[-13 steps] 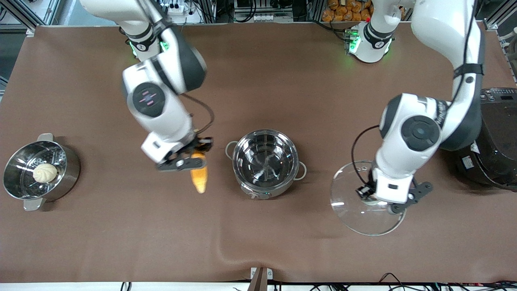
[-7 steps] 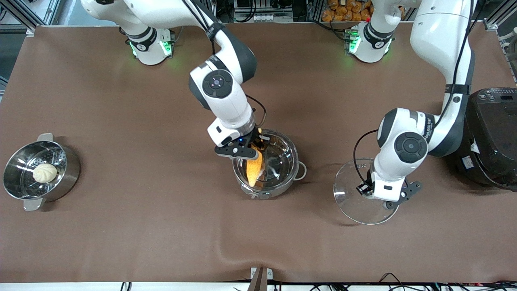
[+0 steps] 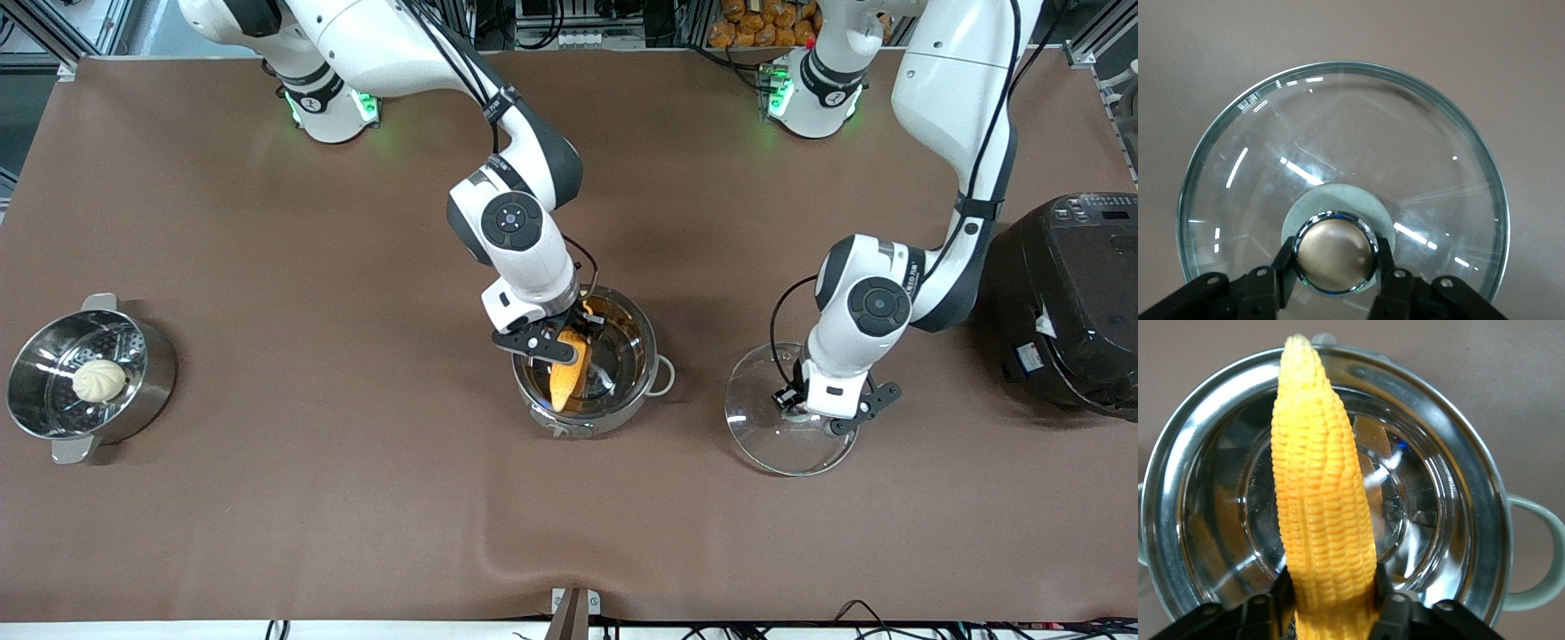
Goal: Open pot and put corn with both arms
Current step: 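Lower the corn into the pot with the right gripper and release it, then set the lid down beside the pot while the right gripper withdraws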
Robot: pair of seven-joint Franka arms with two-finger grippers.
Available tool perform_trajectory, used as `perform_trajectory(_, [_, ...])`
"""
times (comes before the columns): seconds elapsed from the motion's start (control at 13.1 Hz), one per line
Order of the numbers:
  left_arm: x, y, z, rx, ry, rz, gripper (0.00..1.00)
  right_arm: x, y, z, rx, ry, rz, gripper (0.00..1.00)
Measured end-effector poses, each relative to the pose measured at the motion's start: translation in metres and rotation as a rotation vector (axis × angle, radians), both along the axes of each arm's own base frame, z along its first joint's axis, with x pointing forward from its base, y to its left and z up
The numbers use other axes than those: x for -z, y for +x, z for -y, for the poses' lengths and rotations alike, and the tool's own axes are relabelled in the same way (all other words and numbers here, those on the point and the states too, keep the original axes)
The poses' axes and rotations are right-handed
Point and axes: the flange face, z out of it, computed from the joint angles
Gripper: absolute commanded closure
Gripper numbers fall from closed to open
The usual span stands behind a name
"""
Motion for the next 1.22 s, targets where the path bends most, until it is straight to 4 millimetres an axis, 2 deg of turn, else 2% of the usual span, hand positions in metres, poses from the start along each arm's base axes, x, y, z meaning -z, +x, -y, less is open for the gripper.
perform_trajectory(0.15, [0.001, 0.000, 0.001, 0.001, -0.002, 0.003, 0.00, -0.004, 0.003, 0.005, 0.004, -0.018, -0.018, 0.00])
perform_trajectory(0.23, [-0.004, 0.001, 0.002, 0.003, -0.005, 0.013, 0.00, -0.007, 0.006, 0.014, 0.012, -0.048, -0.045, 0.00])
perform_trajectory(0.3, [-0.012, 0.004, 0.004, 0.004, -0.010, 0.029, 0.00, -0.015, 0.016, 0.032, 0.023, -0.076, -0.066, 0.00])
perform_trajectory(0.38, [-0.027, 0.008, 0.004, 0.003, -0.015, 0.053, 0.00, -0.030, 0.032, 0.060, 0.025, -0.092, -0.079, 0.00])
perform_trajectory(0.53, [-0.074, 0.014, 0.003, 0.005, -0.027, 0.120, 0.00, -0.070, 0.070, 0.140, 0.021, -0.098, -0.097, 0.00])
perform_trajectory(0.68, [-0.140, 0.015, -0.005, 0.042, -0.004, 0.132, 0.00, -0.106, 0.104, 0.238, -0.022, -0.089, -0.094, 0.00])
perform_trajectory(0.76, [-0.179, 0.012, -0.013, 0.079, 0.024, 0.103, 0.00, -0.118, 0.115, 0.289, -0.056, -0.089, -0.103, 0.00])
perform_trajectory(0.91, [-0.244, -0.001, -0.030, 0.156, 0.068, 0.036, 0.00, -0.131, 0.124, 0.371, -0.111, -0.101, -0.124, 0.00])
perform_trajectory(0.99, [-0.266, -0.009, -0.037, 0.195, 0.078, 0.006, 0.00, -0.139, 0.124, 0.404, -0.131, -0.125, -0.126, 0.00])
perform_trajectory(1.07, [-0.284, -0.018, -0.044, 0.243, 0.076, -0.019, 0.00, -0.149, 0.121, 0.429, -0.149, -0.181, -0.124, 0.00])
perform_trajectory(1.22, [-0.315, -0.035, -0.059, 0.349, 0.074, -0.046, 0.00, -0.176, 0.106, 0.458, -0.210, -0.258, -0.112, 0.00])
